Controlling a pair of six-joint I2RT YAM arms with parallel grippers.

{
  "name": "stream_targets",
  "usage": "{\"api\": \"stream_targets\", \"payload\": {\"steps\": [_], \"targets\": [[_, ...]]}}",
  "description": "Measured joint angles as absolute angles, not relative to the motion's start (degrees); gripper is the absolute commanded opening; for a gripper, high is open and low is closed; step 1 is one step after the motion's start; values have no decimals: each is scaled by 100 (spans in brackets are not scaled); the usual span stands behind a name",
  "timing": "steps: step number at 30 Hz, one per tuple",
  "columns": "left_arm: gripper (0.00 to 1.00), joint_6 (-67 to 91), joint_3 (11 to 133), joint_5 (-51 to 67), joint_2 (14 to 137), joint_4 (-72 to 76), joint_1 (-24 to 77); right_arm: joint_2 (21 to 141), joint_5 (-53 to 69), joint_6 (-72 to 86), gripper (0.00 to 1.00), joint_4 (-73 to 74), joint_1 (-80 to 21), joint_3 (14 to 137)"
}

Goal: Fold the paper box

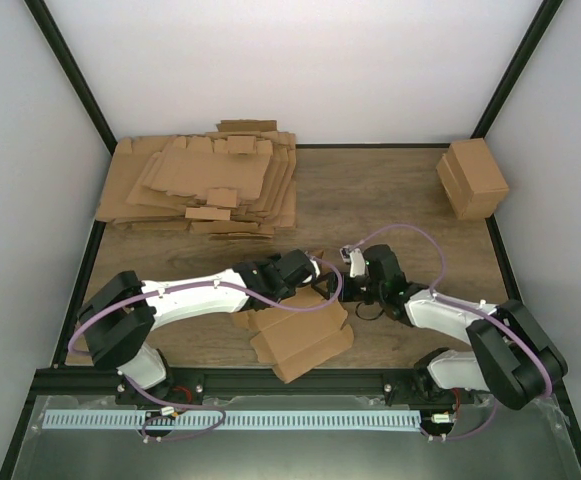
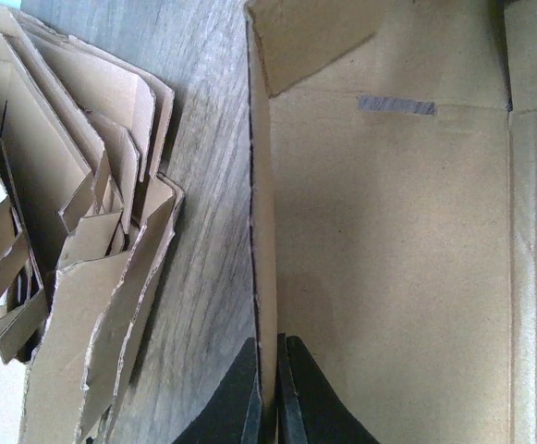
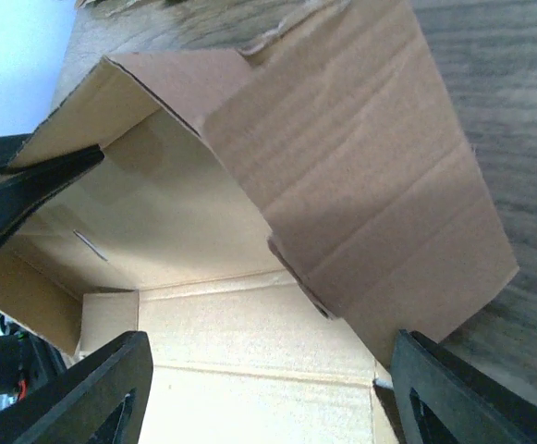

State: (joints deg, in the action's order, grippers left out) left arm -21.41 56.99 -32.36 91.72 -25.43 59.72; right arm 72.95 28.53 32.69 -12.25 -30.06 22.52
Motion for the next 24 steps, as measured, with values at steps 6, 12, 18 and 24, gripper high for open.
{"api": "stream_targets", "payload": {"steps": [6, 12, 18, 24], "targets": [[4, -2117, 5699, -3253, 9172, -2547, 5975, 7378, 3103, 3566, 73, -1380, -3006, 2156], [4, -2091, 5699, -3297, 9172, -2582, 5983, 7446, 3238, 3830, 73, -1610, -3006, 2112], [4, -2058, 5701, -3347, 9172, -2604, 6012, 7629, 3260, 3972, 72, -1929, -3006, 2018], [4, -2012, 5701, -3328, 9172, -2648, 6049, 7979, 3256, 4071, 68, -2215, -3006, 1900]]}}
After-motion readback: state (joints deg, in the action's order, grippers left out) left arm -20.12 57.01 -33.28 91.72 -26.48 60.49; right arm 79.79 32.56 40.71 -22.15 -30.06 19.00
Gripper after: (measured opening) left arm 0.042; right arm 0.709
